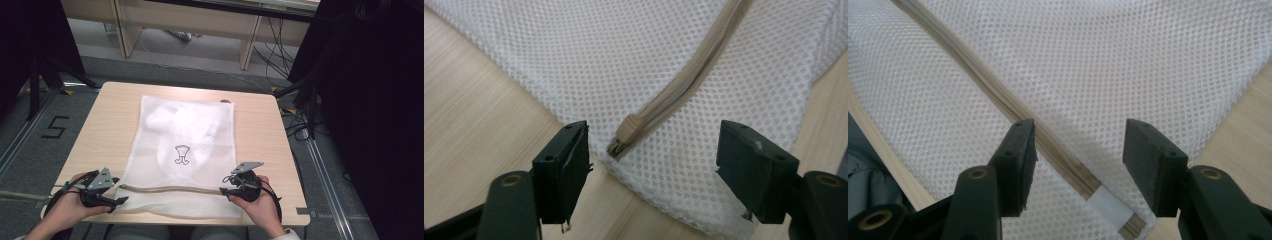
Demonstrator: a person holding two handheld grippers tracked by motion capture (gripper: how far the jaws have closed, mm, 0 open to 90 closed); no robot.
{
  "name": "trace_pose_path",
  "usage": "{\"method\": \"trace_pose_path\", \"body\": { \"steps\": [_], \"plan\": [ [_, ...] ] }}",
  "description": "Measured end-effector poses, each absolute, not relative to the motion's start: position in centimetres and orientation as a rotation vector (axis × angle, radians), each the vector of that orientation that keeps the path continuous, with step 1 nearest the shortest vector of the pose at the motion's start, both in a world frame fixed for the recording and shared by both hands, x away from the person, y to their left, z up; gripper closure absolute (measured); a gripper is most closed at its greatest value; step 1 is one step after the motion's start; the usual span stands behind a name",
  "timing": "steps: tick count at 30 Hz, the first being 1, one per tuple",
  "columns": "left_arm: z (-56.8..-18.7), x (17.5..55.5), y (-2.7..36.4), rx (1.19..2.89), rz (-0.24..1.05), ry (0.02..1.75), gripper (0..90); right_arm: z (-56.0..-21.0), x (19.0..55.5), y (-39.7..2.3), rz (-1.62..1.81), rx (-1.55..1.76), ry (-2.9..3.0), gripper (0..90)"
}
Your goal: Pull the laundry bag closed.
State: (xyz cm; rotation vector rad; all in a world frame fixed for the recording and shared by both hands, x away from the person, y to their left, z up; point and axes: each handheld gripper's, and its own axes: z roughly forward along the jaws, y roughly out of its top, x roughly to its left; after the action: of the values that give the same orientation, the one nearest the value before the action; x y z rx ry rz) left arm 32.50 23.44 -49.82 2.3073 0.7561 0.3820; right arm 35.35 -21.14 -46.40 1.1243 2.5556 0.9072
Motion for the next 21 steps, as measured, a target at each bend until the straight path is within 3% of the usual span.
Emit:
{"method": "trace_pose_path", "body": {
  "steps": [8, 21],
  "plan": [
    [-50.0, 32.8, 24.0, 2.287, 0.323, 0.836, 29.8, -45.8, 35.4, -19.2, 0.962, 1.049, 2.595, 47.3],
    [-50.1, 33.0, 24.1, 2.299, 0.313, 0.825, 28.7, -45.5, 36.7, -11.8, 1.025, 0.798, 2.688, 53.8]
  ]
}}
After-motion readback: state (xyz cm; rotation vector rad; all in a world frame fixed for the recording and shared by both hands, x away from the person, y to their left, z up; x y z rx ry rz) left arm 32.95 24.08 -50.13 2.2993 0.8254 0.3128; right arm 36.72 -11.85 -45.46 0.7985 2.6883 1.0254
